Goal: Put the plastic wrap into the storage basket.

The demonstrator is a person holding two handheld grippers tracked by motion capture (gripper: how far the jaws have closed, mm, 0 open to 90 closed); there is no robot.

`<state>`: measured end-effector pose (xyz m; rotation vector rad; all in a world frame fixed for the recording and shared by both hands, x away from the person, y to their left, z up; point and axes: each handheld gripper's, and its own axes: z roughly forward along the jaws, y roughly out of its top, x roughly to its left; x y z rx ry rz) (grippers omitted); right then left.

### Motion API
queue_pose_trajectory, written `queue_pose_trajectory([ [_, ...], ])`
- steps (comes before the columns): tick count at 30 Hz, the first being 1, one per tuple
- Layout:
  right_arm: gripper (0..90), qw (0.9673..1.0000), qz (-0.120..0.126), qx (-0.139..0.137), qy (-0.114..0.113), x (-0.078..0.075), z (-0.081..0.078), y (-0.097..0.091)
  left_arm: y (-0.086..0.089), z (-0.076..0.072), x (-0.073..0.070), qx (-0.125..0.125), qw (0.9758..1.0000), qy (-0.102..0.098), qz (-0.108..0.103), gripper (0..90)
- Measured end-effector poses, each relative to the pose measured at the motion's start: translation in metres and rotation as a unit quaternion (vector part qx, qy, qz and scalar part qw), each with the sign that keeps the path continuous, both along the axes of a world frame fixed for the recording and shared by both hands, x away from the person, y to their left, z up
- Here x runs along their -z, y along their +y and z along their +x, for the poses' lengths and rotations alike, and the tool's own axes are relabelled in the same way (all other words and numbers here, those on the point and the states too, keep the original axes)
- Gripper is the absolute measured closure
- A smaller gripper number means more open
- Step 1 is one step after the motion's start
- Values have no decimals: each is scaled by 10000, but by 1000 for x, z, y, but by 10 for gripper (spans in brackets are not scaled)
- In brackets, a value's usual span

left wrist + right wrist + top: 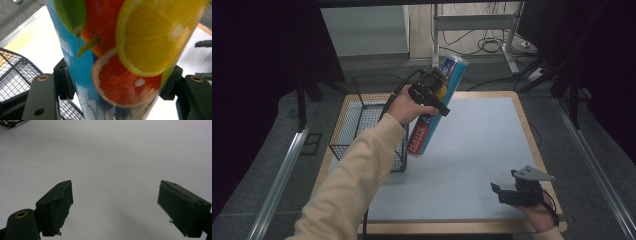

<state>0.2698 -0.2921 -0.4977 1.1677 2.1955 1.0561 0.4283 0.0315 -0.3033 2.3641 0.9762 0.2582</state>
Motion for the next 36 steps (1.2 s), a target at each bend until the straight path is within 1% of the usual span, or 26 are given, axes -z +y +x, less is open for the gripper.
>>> queue_pose_trajectory([
  [4,131,10000,-4,8,19,1,1,-1,7,8,-1,-161,9998,11,-90,319],
  [6,131,10000,13,13,15,1,1,-1,11,11,-2,-217,9997,-33,-76,319],
  [10,131,10000,-6,-2,10,1,1,-1,17,15,-3,-317,9995,-52,-74,319],
  [13,131,10000,25,24,23,1,2,-2,22,16,-7,-350,9994,-54,-21,319],
  [14,131,10000,31,32,27,1,2,-3,23,16,-8,-379,9993,-62,-47,319],
  [16,131,10000,19,25,25,1,2,-3,27,17,-11,-395,9992,-100,11,319],
  [17,131,10000,22,19,37,1,2,-2,28,17,-12,-439,9990,-123,-14,319],
  [18,131,10000,15,15,39,1,2,-2,31,17,-14,-441,9989,-144,23,319],
  [26,131,10000,-2,25,16,1,2,-1,49,18,-18,-636,9978,-169,28,319],
  [30,132,10000,-7,14,-1,1,2,-1,58,19,-16,-699,9973,-181,97,319],
  [32,131,10000,-8,15,3,1,2,-2,62,20,-13,-775,9968,-180,103,319],
  [36,131,10000,1,35,3,2,2,-3,68,21,-8,-840,9963,-130,128,319],
])
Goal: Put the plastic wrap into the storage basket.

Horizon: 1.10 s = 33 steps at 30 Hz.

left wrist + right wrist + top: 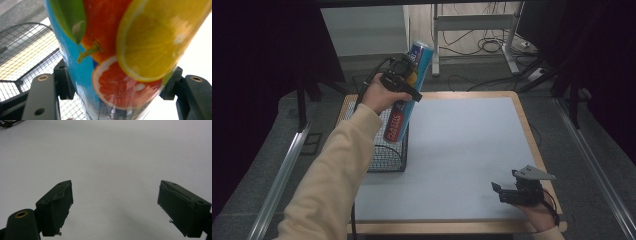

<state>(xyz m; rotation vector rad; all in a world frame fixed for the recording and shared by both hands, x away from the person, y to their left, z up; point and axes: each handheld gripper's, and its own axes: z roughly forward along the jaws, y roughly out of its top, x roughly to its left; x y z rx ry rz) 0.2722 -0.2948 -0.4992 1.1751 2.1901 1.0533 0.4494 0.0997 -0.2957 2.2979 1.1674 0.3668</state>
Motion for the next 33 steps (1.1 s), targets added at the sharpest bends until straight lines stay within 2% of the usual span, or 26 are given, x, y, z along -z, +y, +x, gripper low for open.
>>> queue_pose_trajectory([
  [13,131,10000,-17,-7,10,0,-1,1,22,3,16,-197,9997,75,98,319],
  [25,131,10000,-29,10,40,1,-1,1,34,7,35,-322,9990,230,205,319],
  [33,131,10000,-38,7,46,2,0,1,39,12,44,-418,9984,262,284,319],
])
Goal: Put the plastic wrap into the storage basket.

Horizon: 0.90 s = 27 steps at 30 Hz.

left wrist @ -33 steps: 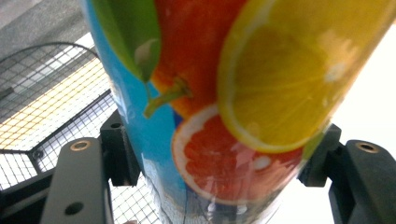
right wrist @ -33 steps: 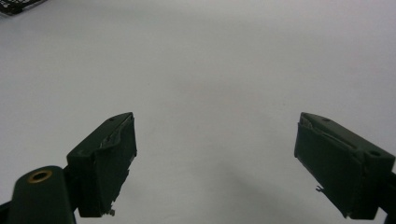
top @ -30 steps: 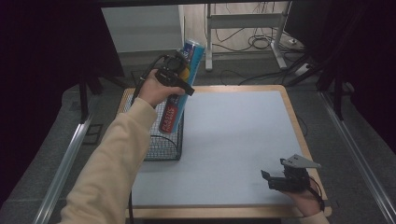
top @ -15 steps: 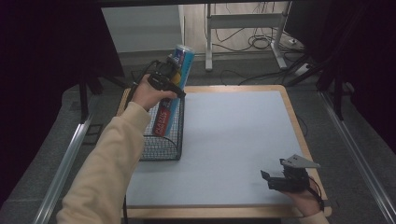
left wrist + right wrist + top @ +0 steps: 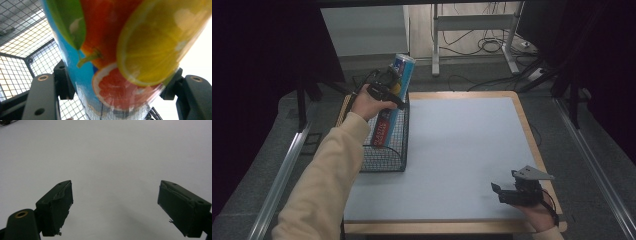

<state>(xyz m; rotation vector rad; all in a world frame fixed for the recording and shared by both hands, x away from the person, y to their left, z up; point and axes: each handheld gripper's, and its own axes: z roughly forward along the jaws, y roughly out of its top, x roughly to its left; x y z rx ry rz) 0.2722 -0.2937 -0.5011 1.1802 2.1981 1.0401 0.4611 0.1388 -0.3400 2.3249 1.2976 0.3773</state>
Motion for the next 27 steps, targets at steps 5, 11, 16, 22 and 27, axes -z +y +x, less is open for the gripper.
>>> queue_pose_trajectory([
  [5,131,10000,3,-3,10,0,0,0,0,5,7,-15,10000,64,29,319],
  [11,131,10000,23,7,9,1,0,0,2,12,16,-50,9998,135,106,319],
  [16,131,10000,22,-4,20,1,0,0,3,17,22,-117,9997,160,140,319],
  [22,131,10000,25,-7,6,1,0,0,5,23,28,-178,9995,185,198,319],
  [27,131,10000,22,-5,12,1,1,0,5,28,33,-205,9993,206,246,319],
])
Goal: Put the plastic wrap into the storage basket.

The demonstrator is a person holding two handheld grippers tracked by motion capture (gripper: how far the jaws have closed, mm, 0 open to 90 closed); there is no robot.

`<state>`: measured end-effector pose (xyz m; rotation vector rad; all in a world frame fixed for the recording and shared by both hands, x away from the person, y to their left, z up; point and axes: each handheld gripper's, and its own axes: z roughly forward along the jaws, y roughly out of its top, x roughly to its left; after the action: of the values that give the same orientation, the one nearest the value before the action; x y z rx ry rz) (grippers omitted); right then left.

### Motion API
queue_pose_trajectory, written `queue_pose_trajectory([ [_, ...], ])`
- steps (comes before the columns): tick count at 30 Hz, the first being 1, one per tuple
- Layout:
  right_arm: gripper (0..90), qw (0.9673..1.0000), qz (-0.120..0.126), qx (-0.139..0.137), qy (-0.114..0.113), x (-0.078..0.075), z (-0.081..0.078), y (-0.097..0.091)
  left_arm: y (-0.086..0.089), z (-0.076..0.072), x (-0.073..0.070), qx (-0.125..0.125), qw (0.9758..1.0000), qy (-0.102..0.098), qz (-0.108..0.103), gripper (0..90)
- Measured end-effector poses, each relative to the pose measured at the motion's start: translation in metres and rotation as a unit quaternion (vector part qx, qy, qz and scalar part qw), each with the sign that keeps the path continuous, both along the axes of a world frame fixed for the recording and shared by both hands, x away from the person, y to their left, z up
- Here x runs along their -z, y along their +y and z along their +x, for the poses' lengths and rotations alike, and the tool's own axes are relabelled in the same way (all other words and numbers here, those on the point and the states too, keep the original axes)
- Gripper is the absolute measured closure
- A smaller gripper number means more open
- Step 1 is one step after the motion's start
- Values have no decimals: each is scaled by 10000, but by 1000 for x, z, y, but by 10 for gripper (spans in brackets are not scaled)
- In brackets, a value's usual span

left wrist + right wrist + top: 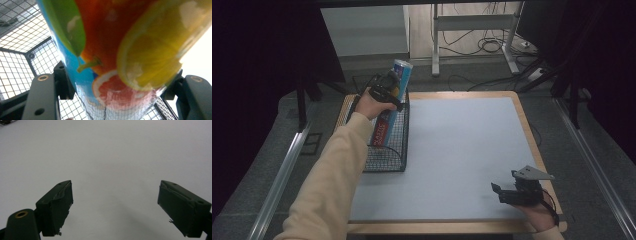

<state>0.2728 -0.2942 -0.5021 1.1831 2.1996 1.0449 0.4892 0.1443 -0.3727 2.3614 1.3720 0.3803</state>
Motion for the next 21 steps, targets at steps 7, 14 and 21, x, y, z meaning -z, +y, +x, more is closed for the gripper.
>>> queue_pose_trajectory([
  [7,131,10000,-10,23,1,0,0,-1,-3,11,7,-40,10000,49,68,319],
  [14,131,10000,-14,32,11,0,1,-2,-4,26,13,-143,9997,77,191,319],
  [21,131,10000,-22,48,13,1,1,-3,-4,37,23,-248,9995,5,182,318],
])
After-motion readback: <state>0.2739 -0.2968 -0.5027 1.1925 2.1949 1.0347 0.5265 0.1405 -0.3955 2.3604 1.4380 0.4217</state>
